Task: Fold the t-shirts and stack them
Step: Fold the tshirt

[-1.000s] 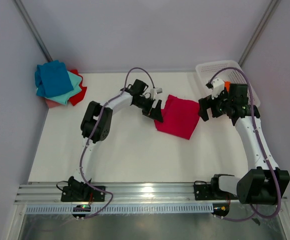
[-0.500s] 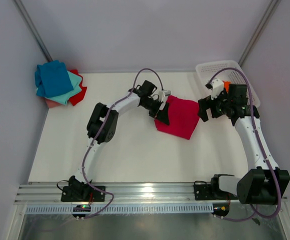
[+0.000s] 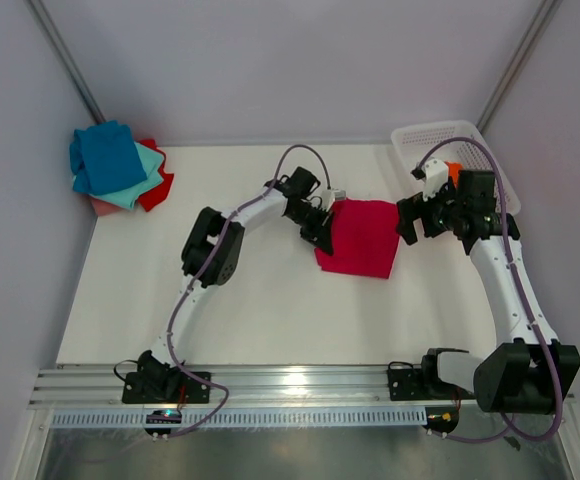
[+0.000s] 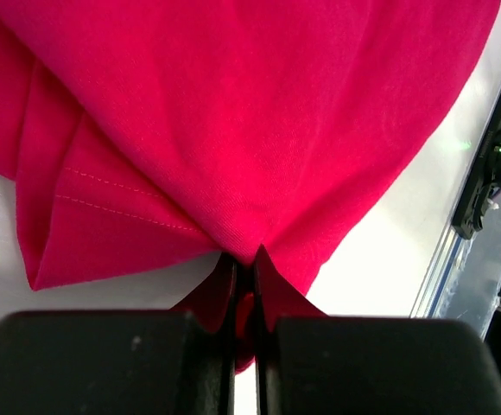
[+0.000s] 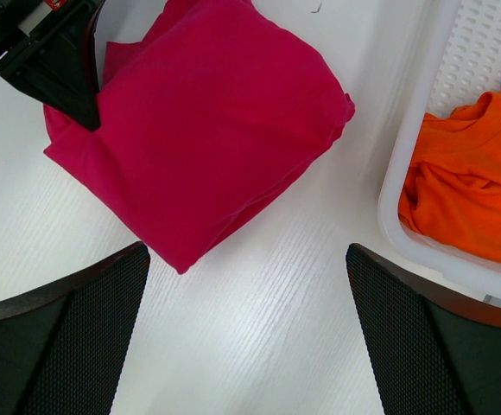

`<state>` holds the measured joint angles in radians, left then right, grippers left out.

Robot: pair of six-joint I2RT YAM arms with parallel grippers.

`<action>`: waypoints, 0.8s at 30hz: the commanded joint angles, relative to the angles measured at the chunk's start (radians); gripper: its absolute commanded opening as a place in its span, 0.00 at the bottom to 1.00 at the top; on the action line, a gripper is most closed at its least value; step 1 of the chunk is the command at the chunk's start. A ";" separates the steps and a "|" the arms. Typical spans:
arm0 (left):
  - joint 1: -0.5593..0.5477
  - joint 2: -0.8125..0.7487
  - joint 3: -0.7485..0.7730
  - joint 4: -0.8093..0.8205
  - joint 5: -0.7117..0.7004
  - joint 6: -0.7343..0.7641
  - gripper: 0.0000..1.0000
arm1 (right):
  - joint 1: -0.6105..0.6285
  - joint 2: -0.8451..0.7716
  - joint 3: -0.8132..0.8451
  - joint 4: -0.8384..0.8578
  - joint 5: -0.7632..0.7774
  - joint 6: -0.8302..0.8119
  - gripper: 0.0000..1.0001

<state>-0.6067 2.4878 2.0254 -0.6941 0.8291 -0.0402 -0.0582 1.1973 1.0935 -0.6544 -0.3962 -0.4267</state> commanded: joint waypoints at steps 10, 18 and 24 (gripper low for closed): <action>0.088 -0.101 -0.155 -0.002 -0.199 -0.013 0.00 | 0.006 -0.051 -0.014 0.029 -0.007 -0.017 0.99; 0.180 -0.210 -0.295 0.024 -0.254 -0.001 0.00 | 0.006 -0.035 -0.015 0.041 -0.035 -0.017 0.99; 0.214 -0.276 -0.338 -0.021 -0.297 0.037 0.00 | 0.006 -0.005 0.008 0.029 -0.075 -0.006 0.99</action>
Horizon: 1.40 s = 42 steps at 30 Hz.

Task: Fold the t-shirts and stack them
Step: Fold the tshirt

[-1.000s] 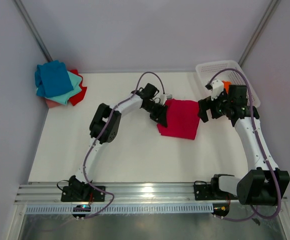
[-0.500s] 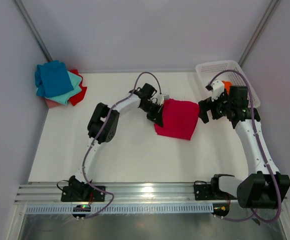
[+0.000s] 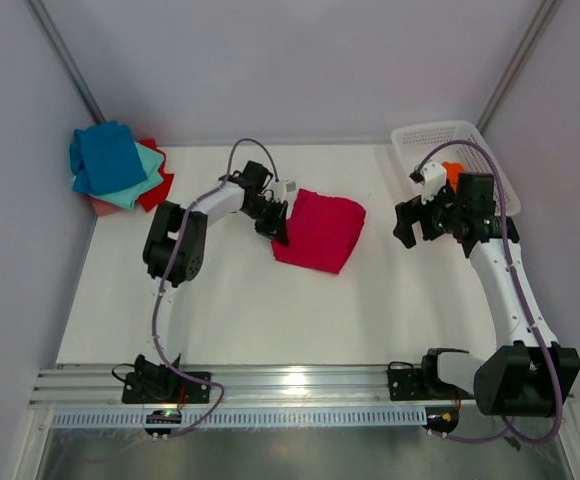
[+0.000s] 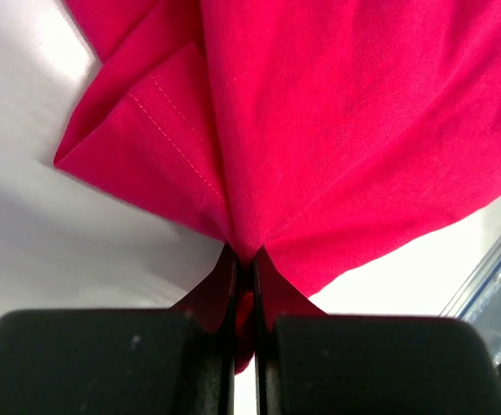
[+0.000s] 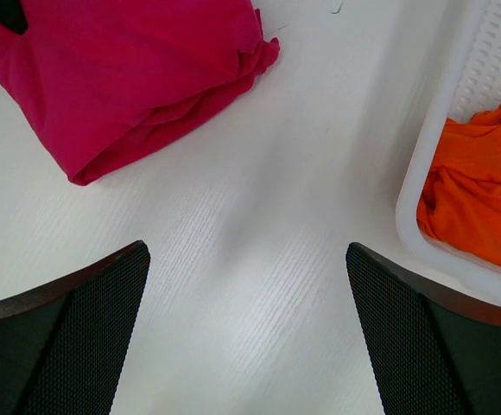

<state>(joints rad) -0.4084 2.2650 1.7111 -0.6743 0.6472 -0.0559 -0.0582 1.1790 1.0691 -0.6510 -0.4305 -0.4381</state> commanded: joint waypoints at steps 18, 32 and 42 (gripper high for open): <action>0.036 -0.188 -0.166 0.015 -0.181 0.002 0.00 | 0.379 0.465 0.239 0.001 0.050 -0.042 0.99; 0.036 -0.263 -0.248 0.018 -0.245 0.034 0.00 | 0.413 0.846 0.635 -0.022 -0.047 0.002 0.99; 0.036 -0.252 -0.219 -0.005 -0.242 0.045 0.00 | 0.413 0.915 0.631 0.044 0.134 0.104 0.99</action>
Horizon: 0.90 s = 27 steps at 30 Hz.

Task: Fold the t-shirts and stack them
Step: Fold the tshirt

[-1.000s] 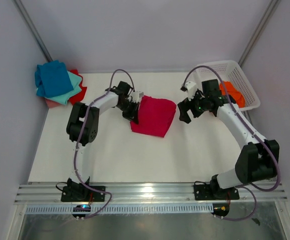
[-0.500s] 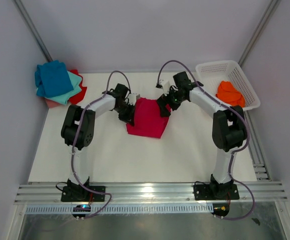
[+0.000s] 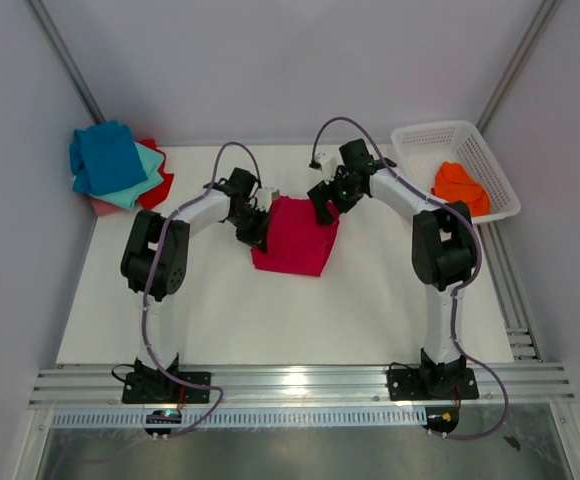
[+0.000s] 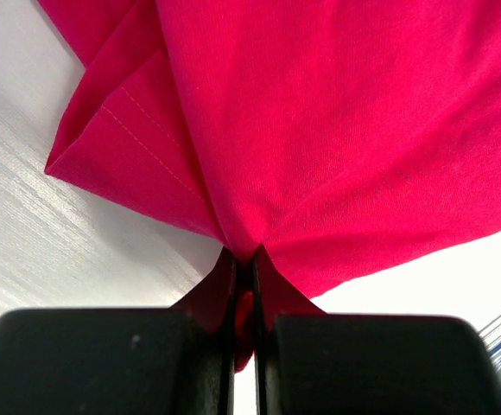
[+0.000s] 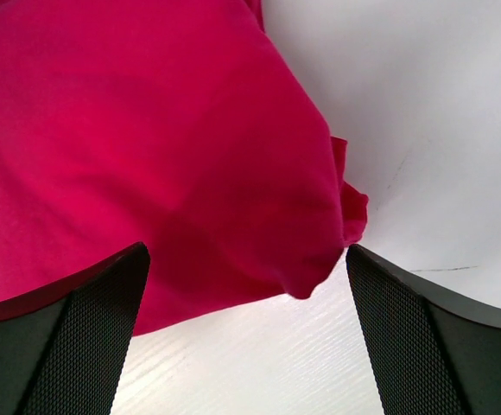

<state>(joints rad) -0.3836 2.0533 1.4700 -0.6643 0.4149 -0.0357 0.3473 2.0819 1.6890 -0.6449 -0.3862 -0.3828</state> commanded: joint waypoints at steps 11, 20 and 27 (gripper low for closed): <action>0.011 -0.039 0.021 -0.021 -0.016 0.030 0.00 | 0.007 -0.009 0.026 -0.064 0.302 0.110 0.99; 0.011 -0.050 0.019 -0.026 0.007 0.025 0.00 | 0.007 0.036 0.024 -0.090 0.544 0.171 0.99; 0.011 -0.070 0.010 -0.026 0.005 0.028 0.00 | 0.007 0.049 -0.003 -0.053 0.514 0.190 0.99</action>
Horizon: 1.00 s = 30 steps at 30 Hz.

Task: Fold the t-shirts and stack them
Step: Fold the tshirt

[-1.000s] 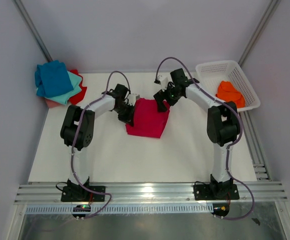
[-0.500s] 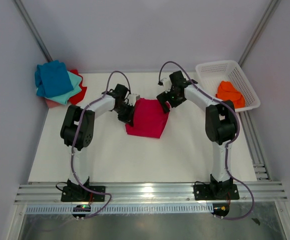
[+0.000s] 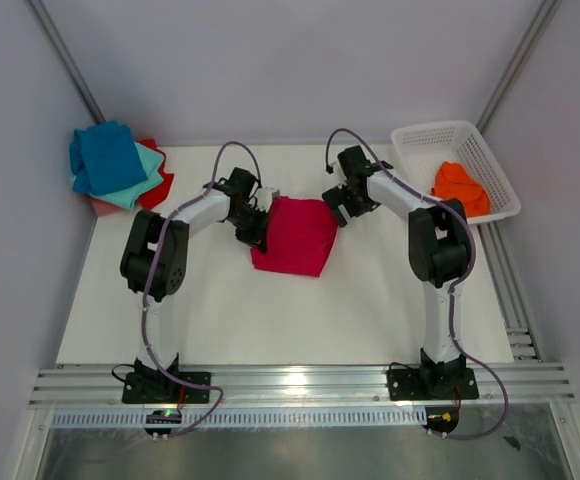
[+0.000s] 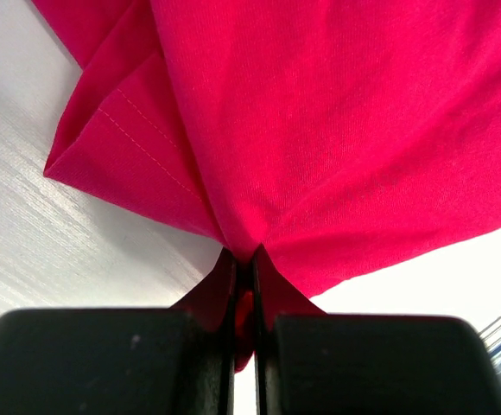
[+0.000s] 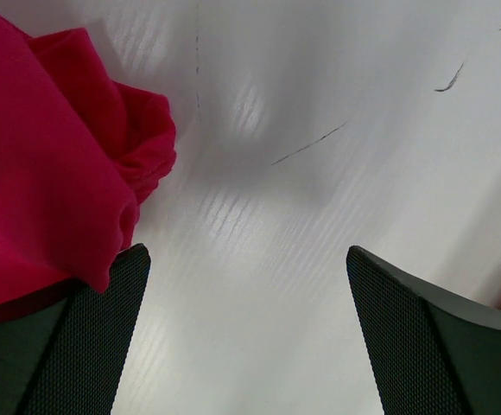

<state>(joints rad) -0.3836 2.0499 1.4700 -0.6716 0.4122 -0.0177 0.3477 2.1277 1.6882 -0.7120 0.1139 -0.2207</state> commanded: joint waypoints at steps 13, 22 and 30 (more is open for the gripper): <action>0.011 -0.039 0.013 -0.014 0.033 0.004 0.00 | 0.014 -0.258 -0.047 0.140 0.058 -0.034 0.99; 0.011 -0.019 0.035 -0.020 0.040 -0.002 0.02 | 0.014 -0.367 -0.051 0.155 -0.245 -0.052 0.99; 0.011 -0.008 0.033 -0.017 0.042 -0.007 0.03 | 0.014 -0.229 -0.119 0.154 -0.706 -0.190 0.99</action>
<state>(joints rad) -0.3809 2.0399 1.4704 -0.6796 0.4313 -0.0208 0.3580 1.8229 1.5707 -0.5579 -0.3511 -0.3321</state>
